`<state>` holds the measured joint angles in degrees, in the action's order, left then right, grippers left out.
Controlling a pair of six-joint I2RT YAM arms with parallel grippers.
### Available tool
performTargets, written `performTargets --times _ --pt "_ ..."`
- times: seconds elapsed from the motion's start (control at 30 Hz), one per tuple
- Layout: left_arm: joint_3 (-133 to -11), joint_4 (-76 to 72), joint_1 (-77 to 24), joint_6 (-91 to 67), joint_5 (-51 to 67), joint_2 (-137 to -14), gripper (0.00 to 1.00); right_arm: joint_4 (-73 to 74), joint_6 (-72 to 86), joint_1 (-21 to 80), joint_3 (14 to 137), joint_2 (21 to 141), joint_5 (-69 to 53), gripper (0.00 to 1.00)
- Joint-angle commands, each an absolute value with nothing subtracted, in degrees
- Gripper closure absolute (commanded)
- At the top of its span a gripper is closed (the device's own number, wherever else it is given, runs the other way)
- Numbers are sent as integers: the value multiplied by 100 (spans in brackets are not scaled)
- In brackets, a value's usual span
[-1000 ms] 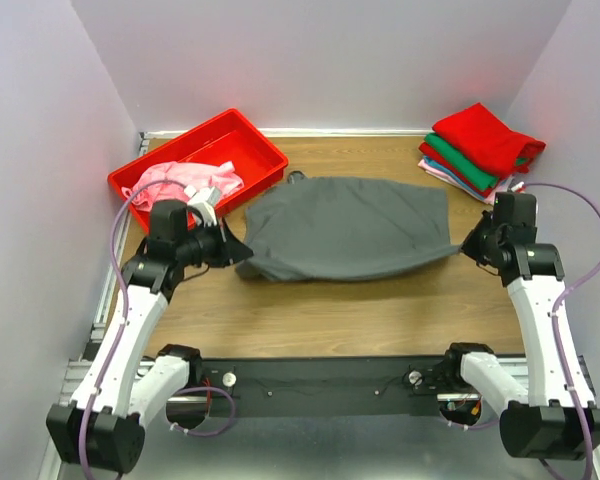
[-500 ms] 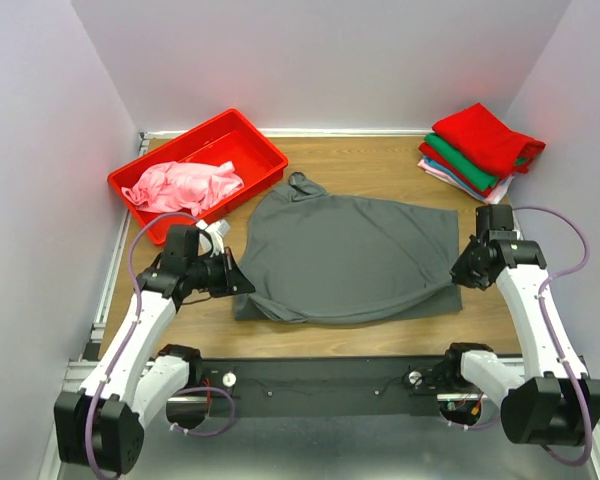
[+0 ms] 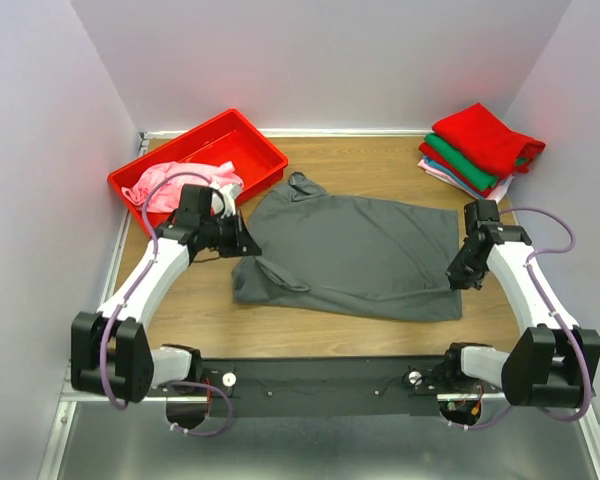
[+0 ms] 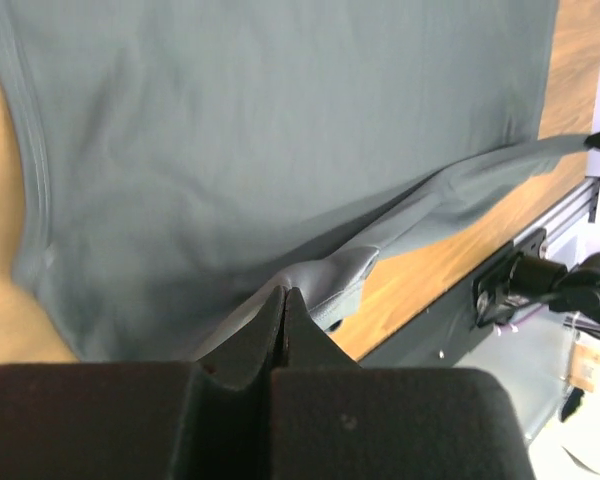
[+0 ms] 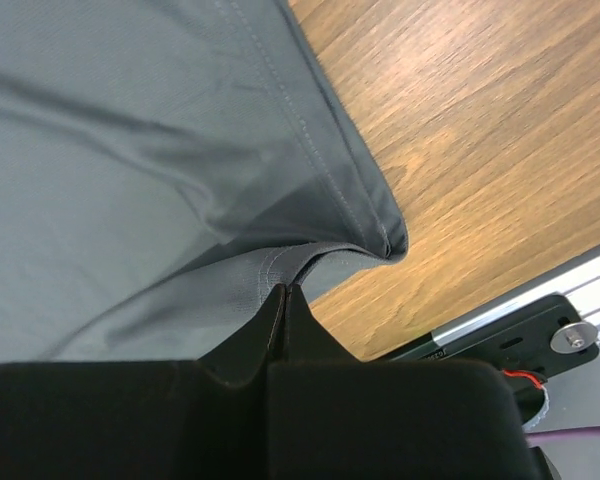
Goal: Fold and stack the t-shirts
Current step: Fold the tshirt
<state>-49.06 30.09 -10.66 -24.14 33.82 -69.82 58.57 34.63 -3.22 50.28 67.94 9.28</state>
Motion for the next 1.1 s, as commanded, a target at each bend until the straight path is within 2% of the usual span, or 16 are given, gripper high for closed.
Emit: performTargets --times 0.0,0.57,1.07 --pt "-5369 2663 -1230 -2206 3322 -7487 100 5792 3621 -369 4983 6987 1292 99" --pt "-6785 2777 -1441 -1942 3103 -8814 100 5493 3507 -615 5396 7189 2065 99" --pt "-7532 2795 -1441 -1705 2962 -9694 100 4913 3349 -633 5643 7892 2039 99"
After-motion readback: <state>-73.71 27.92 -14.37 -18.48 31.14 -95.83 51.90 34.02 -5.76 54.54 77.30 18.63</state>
